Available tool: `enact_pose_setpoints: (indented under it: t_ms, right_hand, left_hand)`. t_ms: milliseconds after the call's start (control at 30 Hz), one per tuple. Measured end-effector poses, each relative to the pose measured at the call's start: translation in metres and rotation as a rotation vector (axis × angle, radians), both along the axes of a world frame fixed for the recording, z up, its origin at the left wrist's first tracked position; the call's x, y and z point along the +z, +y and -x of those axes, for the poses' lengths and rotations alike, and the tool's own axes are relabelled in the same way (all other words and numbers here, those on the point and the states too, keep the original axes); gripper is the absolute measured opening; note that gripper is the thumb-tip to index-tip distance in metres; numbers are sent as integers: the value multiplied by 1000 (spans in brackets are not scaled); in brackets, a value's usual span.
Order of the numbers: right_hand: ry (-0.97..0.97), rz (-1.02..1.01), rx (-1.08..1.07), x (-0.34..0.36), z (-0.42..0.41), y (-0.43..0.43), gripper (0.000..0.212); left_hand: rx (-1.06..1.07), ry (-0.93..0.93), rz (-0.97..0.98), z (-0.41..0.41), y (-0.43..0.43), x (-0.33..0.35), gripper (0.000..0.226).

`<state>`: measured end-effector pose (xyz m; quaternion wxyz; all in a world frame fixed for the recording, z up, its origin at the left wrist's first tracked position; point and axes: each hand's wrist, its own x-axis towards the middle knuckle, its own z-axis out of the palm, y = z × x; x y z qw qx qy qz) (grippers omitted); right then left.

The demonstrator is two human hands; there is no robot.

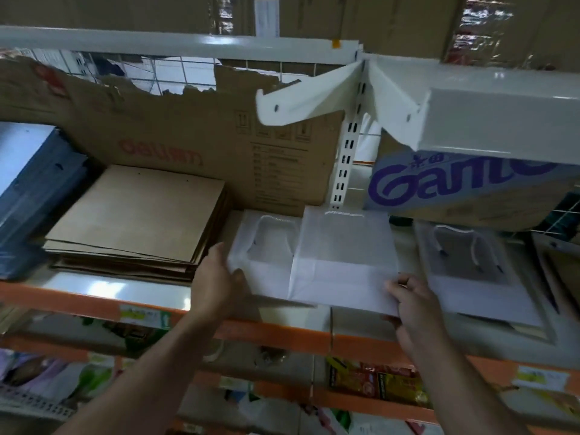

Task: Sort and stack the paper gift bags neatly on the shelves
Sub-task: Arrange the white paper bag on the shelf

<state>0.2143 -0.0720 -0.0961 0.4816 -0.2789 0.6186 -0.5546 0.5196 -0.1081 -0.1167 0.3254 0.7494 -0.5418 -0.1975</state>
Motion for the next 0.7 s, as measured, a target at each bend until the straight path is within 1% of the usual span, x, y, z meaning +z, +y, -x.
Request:
enact_pose_setpoints:
  t_ms: [33,67,133,200,300,400,433,500,533,567,633,700]
  right_hand:
    - [5,-4,7,0,-8,0,24]
    - [9,-7,9,-1,-14,0,24]
    - [13,-10,7,-1,-24,1,24]
    - [17,-10,2,1,-31,1,23]
    - [25,-6,13,4,-41,0,22]
    - [12,7,48,7,-54,-7,20]
    - [-3,12,64,9,-60,-11,19]
    - [-41,25,78,12,-72,-19,19]
    - [-48,30,82,12,-78,-24,19]
    - [-37,27,92,11,-84,-28,19]
    - [49,-9,123,3,-95,-36,14]
    - [184,-63,170,-8,-104,-43,5]
  left_hand:
    - [-81,-134,59,-2,4,-3,60]
    - [-156,-241,89,-2,7,-6,58]
    - [-258,-367,59,-2,11,-13,43]
    - [-307,-420,10,-6,12,-19,32]
    - [-339,-411,18,-12,9,-24,30]
    - [-296,-333,41,-12,9,-25,36]
    - [-259,-249,68,-12,11,-23,38]
    - [-183,-2,119,-11,17,-15,46]
    - [-153,116,154,-10,21,-13,53]
    - [-135,190,188,-10,25,-11,61]
    - [-142,230,225,-11,29,-13,72]
    - [-175,199,212,-12,31,-16,77]
